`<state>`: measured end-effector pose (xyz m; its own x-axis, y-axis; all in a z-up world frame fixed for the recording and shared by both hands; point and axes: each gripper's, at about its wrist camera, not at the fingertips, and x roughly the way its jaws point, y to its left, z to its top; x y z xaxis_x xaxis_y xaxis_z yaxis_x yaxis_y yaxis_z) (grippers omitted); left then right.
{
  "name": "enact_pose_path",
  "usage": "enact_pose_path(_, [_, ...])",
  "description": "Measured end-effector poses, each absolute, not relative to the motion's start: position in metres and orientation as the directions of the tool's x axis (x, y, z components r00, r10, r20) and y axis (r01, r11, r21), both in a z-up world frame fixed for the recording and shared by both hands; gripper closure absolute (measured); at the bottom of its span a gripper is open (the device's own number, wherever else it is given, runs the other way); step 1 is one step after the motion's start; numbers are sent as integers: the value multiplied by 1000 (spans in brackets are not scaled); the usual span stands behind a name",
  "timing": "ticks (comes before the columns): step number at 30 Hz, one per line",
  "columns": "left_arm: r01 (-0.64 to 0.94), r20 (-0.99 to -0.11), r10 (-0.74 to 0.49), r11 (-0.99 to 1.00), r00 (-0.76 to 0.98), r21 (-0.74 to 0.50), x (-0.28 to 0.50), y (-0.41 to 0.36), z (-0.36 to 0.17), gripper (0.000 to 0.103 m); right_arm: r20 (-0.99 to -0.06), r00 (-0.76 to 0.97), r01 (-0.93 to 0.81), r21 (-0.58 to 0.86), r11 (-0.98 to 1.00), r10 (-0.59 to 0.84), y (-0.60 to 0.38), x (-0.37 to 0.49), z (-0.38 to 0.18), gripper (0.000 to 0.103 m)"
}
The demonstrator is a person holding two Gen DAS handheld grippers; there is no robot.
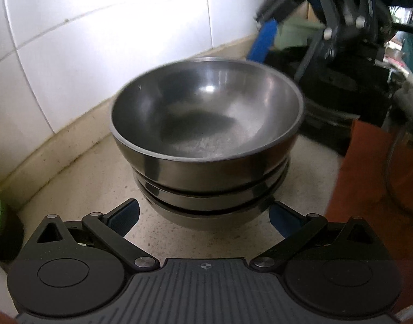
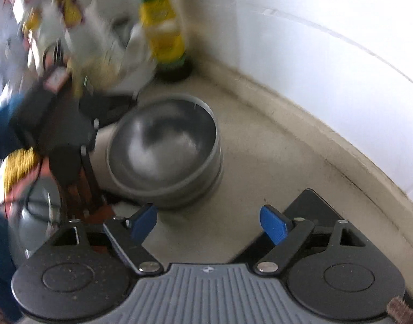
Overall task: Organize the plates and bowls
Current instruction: 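Grip the stacked steel bowls with both tools and lift them, then carry the nested steel bowls with both tools toward the plate stack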
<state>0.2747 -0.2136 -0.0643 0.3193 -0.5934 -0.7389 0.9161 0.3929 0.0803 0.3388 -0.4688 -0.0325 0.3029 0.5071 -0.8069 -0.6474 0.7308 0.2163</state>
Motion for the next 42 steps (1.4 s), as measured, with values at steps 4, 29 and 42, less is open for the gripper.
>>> enact_pose_path(4, [919,-755,-589,391,287,44,283,-219,-70,0,-797,240,-776,185,603,554,-464,354,-40,23])
enact_pose_path(29, [932,-688,-677,363,261,-4,308,-215,-79,0,-812,34,-981,83,173,583,-385,398,-105,2])
enact_pose_path(42, [914,-692,-633,395,346,95,274,-222,-69,0,-844,123,-969,11,247,522,-367,373,-106,3])
